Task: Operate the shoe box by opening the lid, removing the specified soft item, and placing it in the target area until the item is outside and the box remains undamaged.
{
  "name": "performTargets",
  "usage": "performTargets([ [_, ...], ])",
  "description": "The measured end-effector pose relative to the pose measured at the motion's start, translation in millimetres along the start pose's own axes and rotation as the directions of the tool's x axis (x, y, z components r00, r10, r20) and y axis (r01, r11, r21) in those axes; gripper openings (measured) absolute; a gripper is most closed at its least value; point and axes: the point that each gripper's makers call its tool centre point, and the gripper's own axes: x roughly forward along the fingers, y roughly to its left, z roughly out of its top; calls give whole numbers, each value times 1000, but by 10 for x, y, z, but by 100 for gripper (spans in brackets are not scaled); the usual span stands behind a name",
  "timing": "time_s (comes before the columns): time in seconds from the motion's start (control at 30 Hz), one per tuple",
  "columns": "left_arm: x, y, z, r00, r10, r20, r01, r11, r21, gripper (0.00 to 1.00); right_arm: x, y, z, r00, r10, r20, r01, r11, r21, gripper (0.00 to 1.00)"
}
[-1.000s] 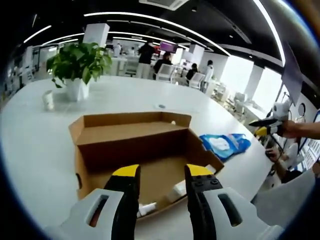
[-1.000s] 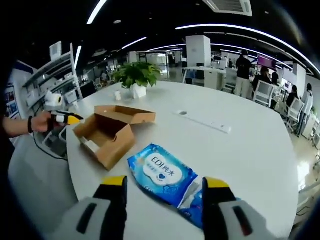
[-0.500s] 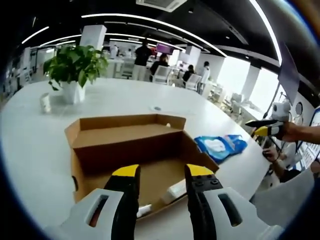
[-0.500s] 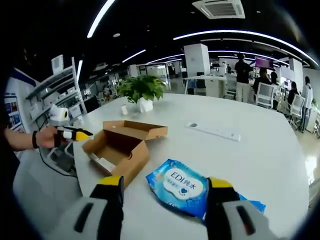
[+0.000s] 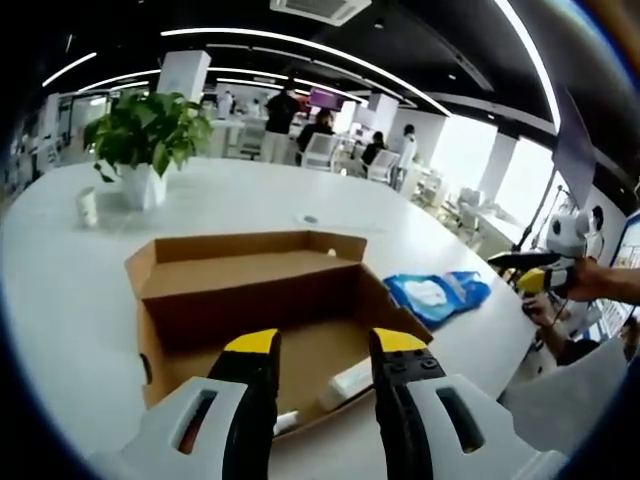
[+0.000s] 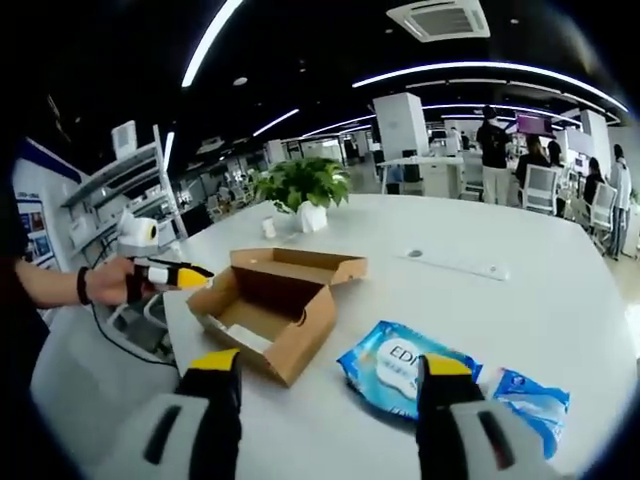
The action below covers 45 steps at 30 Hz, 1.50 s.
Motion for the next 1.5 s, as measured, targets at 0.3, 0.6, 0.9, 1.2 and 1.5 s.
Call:
performTargets([
  [0.3,-5,3,21,1000,-4,8,4,1000,-3,36,146,223,-20,1000,24,12,-24,1000,13,72],
  [0.6,-1,-11,23,1000,-8,8,8,1000,-2,37,311,384,-21,999,14,41,-17,997,70,72],
  [0.9,17,-62,-6,1000,-21,-2,21,1000,1,37,391,504,0,998,11,58,-16,996,85,73],
  [1.2,14,-51,13,1000,-22,5,22,1000,-3,37,370,592,-75,999,-26,45,23,998,56,73],
  [1.5,19,-66,18,1000,-28,5,28,1000,6,37,357,653,-183,997,-55,57,50,995,87,73],
])
